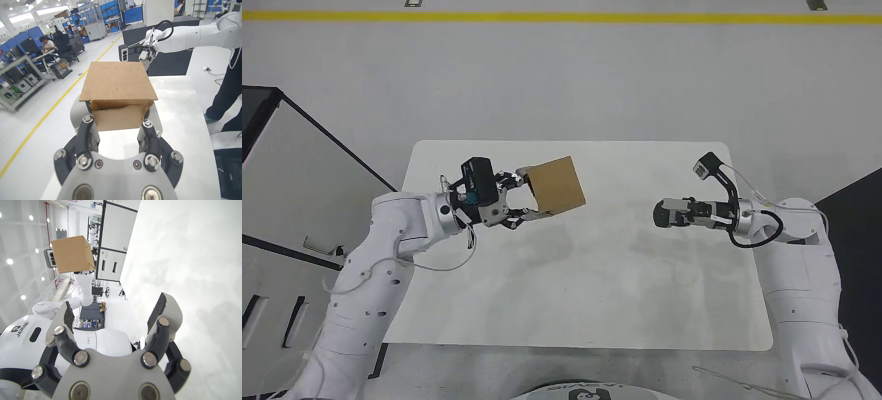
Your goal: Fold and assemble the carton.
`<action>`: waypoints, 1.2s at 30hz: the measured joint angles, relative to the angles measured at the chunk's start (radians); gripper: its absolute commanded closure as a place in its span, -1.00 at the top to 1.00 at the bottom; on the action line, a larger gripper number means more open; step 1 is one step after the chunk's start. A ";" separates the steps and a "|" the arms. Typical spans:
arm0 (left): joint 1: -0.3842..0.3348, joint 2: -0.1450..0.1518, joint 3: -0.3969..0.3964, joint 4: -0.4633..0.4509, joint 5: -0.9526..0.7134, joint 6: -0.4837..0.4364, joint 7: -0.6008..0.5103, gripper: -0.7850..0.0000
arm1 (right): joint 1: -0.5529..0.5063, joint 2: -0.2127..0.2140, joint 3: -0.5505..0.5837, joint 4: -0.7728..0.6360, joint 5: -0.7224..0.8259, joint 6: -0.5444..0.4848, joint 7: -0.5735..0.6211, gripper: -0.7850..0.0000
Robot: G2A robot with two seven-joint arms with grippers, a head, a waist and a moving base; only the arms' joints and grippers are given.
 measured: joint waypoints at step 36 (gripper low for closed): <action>0.019 0.100 -0.179 -0.504 0.231 0.002 0.075 -1.00 | 0.000 0.000 0.000 0.000 0.000 0.000 0.000 1.00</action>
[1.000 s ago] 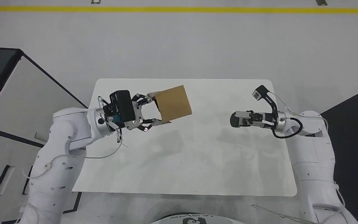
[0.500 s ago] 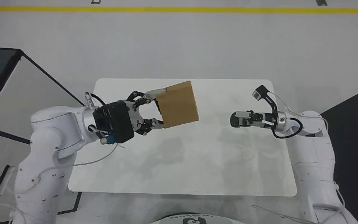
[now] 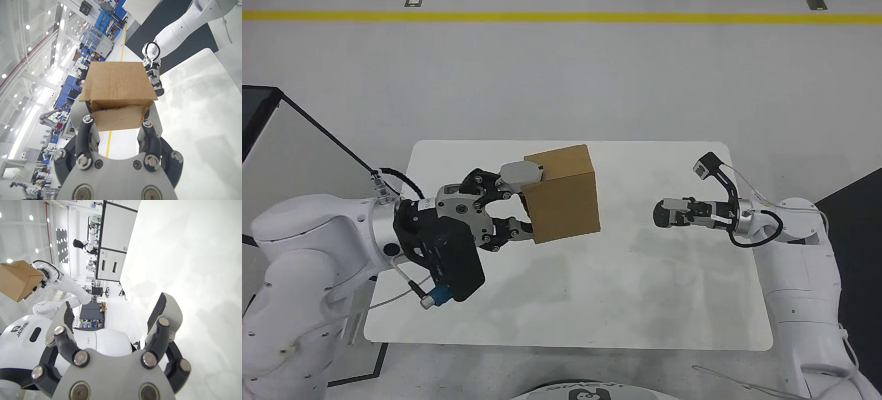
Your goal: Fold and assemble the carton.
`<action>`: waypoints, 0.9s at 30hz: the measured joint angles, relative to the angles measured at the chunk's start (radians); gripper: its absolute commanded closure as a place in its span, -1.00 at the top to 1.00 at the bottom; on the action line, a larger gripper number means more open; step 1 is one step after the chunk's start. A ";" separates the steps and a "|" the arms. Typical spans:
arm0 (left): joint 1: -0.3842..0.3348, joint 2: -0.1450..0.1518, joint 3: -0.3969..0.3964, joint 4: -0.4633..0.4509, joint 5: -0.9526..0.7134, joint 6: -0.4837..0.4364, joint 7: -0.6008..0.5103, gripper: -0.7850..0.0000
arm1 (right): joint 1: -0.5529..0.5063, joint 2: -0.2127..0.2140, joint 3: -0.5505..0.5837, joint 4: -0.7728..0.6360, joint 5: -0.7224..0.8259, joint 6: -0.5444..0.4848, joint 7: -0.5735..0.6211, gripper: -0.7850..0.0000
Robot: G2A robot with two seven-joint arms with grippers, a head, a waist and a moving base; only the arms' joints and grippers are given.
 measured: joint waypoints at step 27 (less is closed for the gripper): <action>0.090 0.028 0.114 0.010 -1.197 0.421 -0.597 -1.00 | 0.000 0.000 0.000 0.000 0.000 0.000 0.000 1.00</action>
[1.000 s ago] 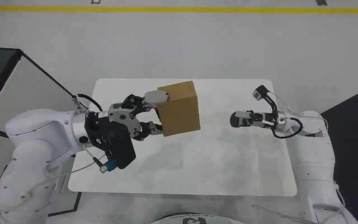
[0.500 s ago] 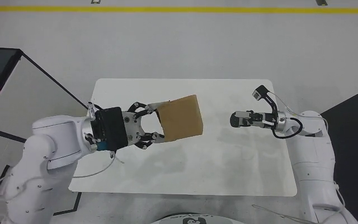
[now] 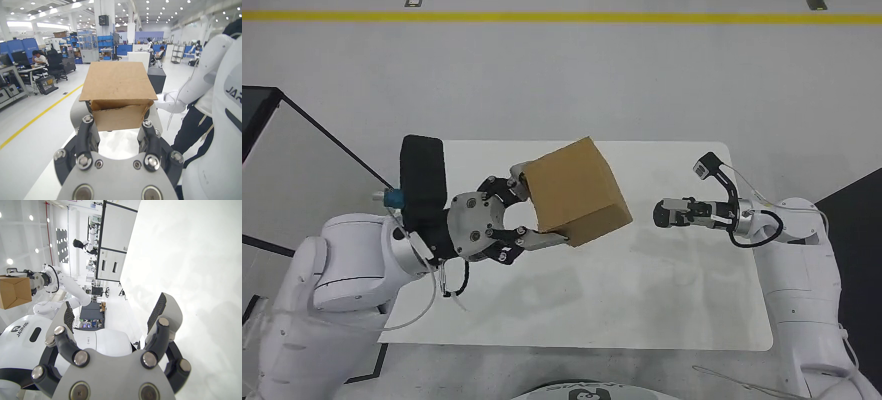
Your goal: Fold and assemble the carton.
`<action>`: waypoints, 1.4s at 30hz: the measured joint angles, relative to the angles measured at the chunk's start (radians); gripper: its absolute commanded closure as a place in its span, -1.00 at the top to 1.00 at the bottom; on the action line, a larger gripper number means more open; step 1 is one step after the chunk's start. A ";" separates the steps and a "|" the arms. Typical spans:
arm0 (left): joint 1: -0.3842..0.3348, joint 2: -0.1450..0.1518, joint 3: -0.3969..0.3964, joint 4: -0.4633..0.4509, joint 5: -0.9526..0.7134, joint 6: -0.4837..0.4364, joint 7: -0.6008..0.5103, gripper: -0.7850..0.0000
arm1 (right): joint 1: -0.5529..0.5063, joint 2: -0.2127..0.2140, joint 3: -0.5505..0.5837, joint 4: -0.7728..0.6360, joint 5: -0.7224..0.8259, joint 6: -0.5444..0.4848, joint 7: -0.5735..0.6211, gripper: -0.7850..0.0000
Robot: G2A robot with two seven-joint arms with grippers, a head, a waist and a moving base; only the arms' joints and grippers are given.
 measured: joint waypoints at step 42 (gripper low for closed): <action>0.066 -0.032 0.064 0.032 -1.067 0.656 0.002 -1.00 | 0.000 0.000 0.000 0.000 0.000 0.000 0.000 1.00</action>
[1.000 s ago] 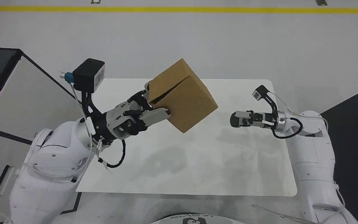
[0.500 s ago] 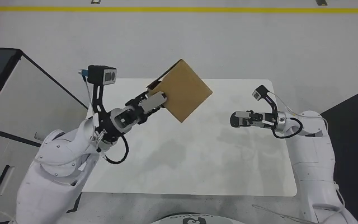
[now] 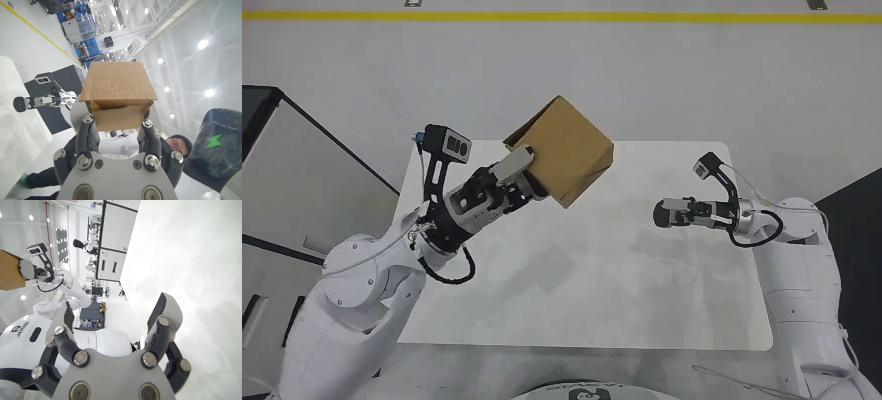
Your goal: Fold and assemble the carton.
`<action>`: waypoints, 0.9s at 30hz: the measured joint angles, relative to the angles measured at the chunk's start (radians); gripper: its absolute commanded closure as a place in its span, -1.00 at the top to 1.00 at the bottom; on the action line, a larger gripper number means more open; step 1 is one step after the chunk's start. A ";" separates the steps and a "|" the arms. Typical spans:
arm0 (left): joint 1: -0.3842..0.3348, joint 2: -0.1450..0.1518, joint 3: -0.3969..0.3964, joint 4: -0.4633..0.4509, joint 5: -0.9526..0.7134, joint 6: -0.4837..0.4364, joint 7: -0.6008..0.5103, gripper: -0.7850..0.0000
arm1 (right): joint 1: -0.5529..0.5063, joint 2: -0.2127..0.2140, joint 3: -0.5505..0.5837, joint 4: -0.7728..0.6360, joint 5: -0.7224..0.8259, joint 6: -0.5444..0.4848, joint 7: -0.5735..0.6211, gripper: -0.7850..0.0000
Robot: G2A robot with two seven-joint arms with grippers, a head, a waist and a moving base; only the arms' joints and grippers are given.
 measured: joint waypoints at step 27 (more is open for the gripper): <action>0.066 -0.044 0.041 -0.008 -1.143 0.315 0.266 -1.00 | 0.000 0.000 0.000 0.000 0.000 0.000 0.000 1.00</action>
